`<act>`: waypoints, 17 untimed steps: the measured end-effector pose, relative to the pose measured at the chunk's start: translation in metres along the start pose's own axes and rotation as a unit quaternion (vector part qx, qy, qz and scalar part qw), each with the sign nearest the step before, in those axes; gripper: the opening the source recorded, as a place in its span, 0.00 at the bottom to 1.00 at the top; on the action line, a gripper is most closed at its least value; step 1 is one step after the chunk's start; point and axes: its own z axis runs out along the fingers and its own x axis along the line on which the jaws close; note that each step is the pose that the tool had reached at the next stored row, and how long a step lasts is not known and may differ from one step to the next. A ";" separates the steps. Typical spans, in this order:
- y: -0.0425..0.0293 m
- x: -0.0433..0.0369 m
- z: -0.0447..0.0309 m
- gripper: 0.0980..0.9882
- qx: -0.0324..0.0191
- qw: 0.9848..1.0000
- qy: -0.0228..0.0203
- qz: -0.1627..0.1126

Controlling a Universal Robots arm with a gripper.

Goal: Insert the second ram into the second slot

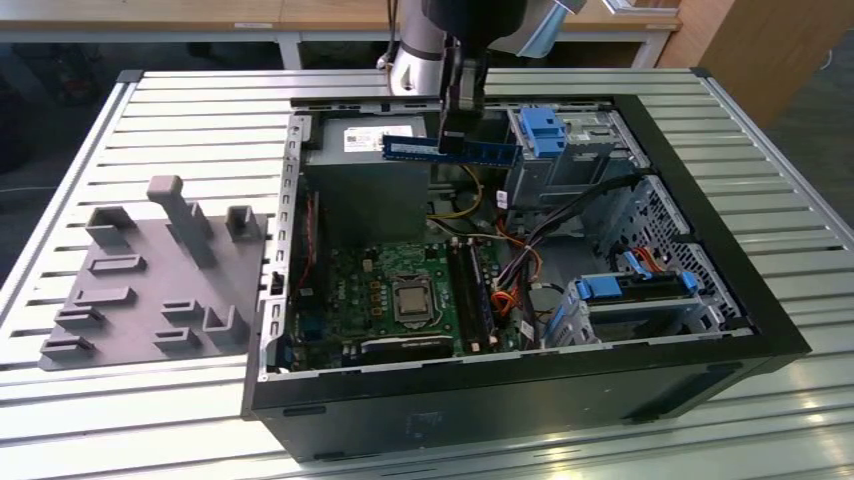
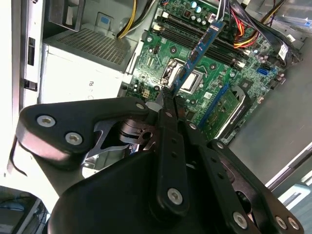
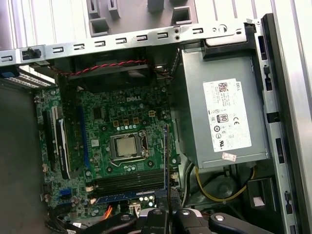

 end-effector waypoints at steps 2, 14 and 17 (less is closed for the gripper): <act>0.0000 0.0000 0.0000 0.04 0.000 1.000 0.000 0.002; 0.0000 0.0000 0.0000 0.04 0.000 1.000 -0.001 0.019; 0.0000 0.0000 0.0000 0.04 0.000 1.000 -0.001 0.024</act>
